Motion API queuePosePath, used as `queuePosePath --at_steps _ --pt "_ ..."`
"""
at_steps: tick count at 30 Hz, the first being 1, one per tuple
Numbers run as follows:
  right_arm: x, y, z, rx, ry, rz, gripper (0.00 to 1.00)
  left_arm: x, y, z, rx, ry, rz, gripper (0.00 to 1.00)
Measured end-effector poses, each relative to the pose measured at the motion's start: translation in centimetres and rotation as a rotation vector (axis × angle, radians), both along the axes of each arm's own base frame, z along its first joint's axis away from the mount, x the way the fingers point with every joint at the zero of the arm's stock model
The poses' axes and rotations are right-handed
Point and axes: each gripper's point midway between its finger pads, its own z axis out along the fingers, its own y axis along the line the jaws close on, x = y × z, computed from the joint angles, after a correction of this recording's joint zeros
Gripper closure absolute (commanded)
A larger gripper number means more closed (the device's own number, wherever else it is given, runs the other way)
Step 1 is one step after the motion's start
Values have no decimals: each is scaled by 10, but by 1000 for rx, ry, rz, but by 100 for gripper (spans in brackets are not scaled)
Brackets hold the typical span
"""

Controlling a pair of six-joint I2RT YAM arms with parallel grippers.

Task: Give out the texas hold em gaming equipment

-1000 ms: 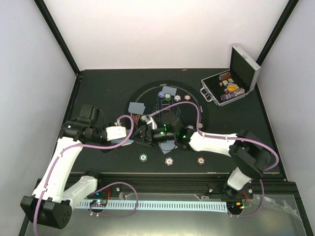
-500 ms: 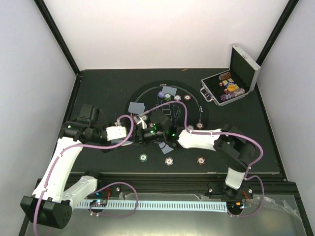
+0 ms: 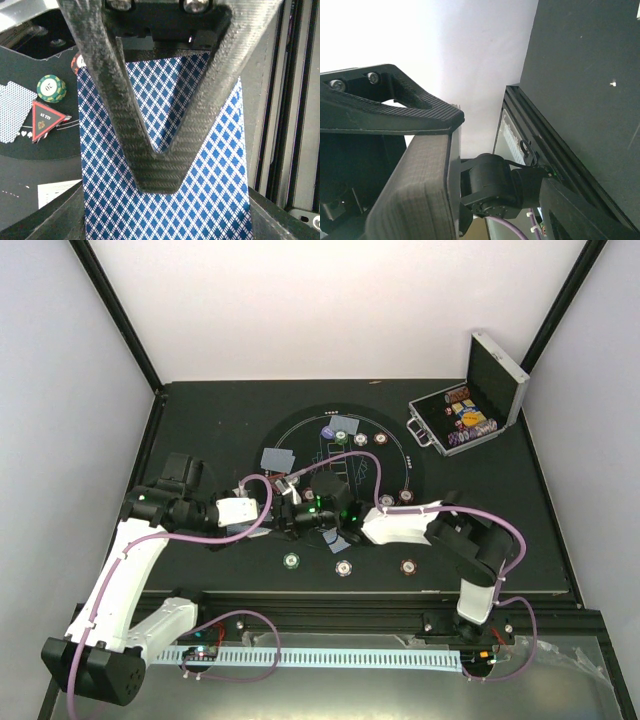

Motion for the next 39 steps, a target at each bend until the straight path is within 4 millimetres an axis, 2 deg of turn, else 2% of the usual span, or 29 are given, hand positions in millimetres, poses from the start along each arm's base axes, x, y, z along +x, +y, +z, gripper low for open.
queuePosePath --at_steps 11,31,39 --pt "7 -18 4 -6 -27 -27 43 -1 -1 0 -3 1 -3 98" --pt "12 -37 11 -72 -67 -57 52 0 0 0 -1 0 -2 98" --pt "12 -40 20 -64 -73 -60 68 0 0 0 -1 0 -2 98"
